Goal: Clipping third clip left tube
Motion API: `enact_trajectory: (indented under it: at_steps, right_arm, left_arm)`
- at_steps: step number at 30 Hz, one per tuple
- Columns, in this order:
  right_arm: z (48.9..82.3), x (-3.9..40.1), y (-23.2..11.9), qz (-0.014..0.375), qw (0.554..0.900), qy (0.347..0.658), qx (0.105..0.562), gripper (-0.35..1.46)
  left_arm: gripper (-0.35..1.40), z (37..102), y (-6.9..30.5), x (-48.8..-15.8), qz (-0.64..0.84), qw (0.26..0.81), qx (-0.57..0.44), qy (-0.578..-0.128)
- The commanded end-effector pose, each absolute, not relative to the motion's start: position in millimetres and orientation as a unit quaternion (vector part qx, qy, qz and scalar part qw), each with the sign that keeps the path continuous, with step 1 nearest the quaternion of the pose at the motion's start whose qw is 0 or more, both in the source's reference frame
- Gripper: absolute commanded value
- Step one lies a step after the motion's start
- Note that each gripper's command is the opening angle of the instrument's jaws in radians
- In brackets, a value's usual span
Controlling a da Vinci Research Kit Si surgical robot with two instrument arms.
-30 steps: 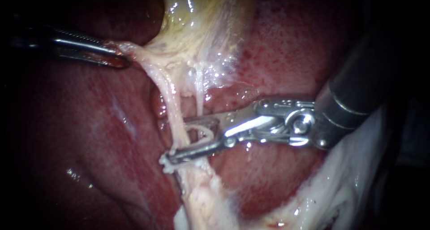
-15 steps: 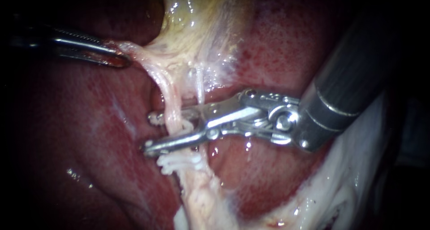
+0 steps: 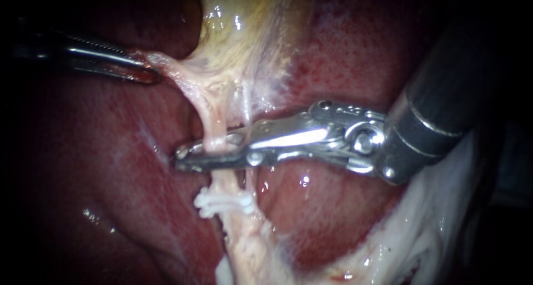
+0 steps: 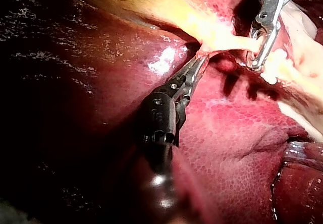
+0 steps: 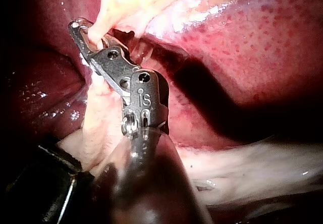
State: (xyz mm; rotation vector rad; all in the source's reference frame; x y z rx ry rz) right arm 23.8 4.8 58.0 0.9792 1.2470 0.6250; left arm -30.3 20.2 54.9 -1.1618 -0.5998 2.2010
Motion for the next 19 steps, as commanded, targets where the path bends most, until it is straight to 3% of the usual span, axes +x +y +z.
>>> enact_trajectory:
  at_steps: [1, 5, 18, 19]
  right_arm:
    - [58.0, 23.8, 4.7, 0.28, 0.656, 0.547, 0.438, -0.35]
    - [58.1, 23.8, 4.5, 0.297, 0.647, 0.537, 0.453, -0.35]
    - [58.0, 24.3, 4.1, 0.286, 0.649, 0.525, 0.47, -0.35]
    - [58.3, 24.3, 4.1, 0.288, 0.65, 0.525, 0.469, -0.21]
  left_arm:
    - [-0.35, 54.9, 20.2, -30.3, 0.824, 0.287, -0.435, -0.225]
    - [-0.35, 55.0, 20.2, -30.3, 0.824, 0.287, -0.435, -0.225]
    - [-0.35, 55.0, 20.3, -30.3, 0.824, 0.287, -0.435, -0.225]
    - [-0.35, 55.0, 20.3, -30.3, 0.824, 0.287, -0.435, -0.225]
